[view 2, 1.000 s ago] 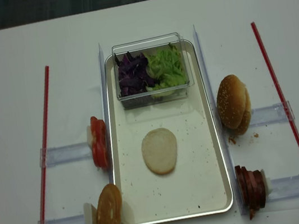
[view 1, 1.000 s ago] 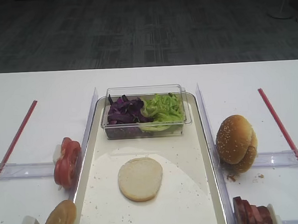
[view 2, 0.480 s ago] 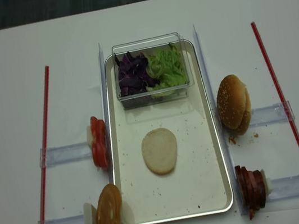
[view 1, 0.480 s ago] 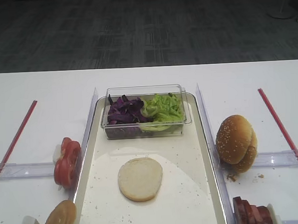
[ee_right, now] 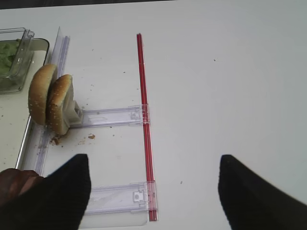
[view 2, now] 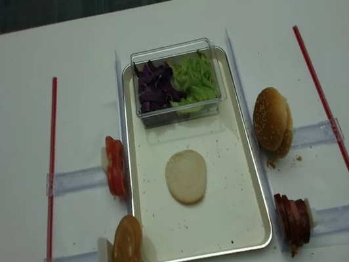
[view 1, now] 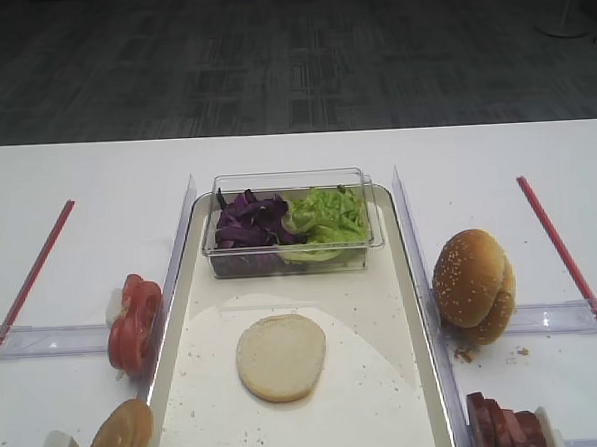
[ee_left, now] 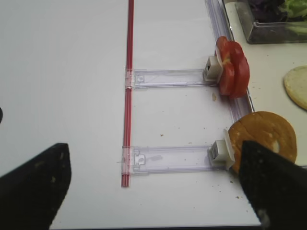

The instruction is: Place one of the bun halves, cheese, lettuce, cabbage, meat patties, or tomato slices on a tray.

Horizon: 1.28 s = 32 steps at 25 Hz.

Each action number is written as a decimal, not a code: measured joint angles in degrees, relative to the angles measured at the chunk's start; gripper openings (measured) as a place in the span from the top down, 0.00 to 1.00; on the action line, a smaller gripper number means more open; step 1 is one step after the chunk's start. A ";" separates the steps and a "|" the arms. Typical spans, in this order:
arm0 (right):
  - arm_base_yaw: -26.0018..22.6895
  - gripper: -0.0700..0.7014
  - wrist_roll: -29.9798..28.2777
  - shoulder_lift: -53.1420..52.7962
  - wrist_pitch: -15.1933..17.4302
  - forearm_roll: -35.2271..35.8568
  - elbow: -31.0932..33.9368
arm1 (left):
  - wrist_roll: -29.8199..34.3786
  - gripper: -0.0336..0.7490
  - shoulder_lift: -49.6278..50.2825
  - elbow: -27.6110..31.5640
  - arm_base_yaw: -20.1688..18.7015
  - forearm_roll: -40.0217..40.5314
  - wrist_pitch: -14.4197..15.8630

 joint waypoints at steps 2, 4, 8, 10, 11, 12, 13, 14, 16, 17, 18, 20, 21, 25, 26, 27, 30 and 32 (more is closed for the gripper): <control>0.00 0.17 0.00 0.00 0.00 0.00 0.00 | -0.09 0.12 0.00 0.00 0.00 0.00 0.00; 0.00 0.17 0.00 0.00 0.00 0.00 0.00 | -0.09 0.12 0.00 0.00 0.00 0.00 0.00; 0.00 0.17 0.00 0.00 0.00 0.00 0.00 | -0.09 0.12 0.00 0.00 0.00 0.00 0.00; 0.00 0.17 0.00 0.00 0.00 0.00 0.00 | -0.09 0.12 0.00 0.00 0.00 0.00 0.00; 0.00 0.17 0.00 0.00 0.00 0.00 0.00 | -0.09 0.12 0.00 0.00 0.00 0.00 0.00; 0.00 0.17 0.00 0.00 0.00 0.00 0.00 | -0.09 0.12 0.00 0.00 0.00 0.00 0.00; 0.00 0.17 0.00 0.00 0.00 0.00 0.00 | -0.09 0.12 0.00 0.00 0.00 0.00 0.00; 0.00 0.17 0.00 0.00 0.00 0.00 0.00 | -0.09 0.12 0.00 0.00 0.00 0.00 0.00; 0.00 0.17 0.00 0.00 0.00 0.00 0.00 | -0.09 0.12 0.00 0.00 0.00 0.00 0.00; 0.00 0.17 0.00 0.00 0.00 0.00 0.00 | -0.09 0.12 0.00 0.00 0.00 0.00 0.00; 0.00 0.17 0.00 0.00 0.00 0.00 0.00 | -0.09 0.12 0.00 0.00 0.00 0.00 0.00; 0.00 0.17 0.00 0.00 0.00 0.00 0.00 | -0.09 0.12 0.00 0.00 0.00 0.00 0.00; 0.00 0.17 0.00 0.00 0.00 0.00 0.00 | -0.09 0.12 0.00 0.00 0.00 0.00 0.00; 0.00 0.17 0.00 0.00 0.00 0.00 0.00 | -0.09 0.12 0.00 0.00 0.00 0.00 0.00; 0.00 0.17 0.00 0.00 0.00 0.00 0.00 | -0.09 0.12 0.00 0.00 0.00 0.00 0.00; 0.00 0.17 0.00 0.00 0.00 0.00 0.00 | -0.09 0.12 0.00 0.00 0.00 0.00 0.00; 0.00 0.17 0.00 0.00 0.00 0.00 0.00 | -0.09 0.12 0.00 0.00 0.00 0.00 0.00; 0.00 0.17 0.00 0.00 0.00 0.00 0.00 | -0.09 0.12 0.00 0.00 0.00 0.00 0.00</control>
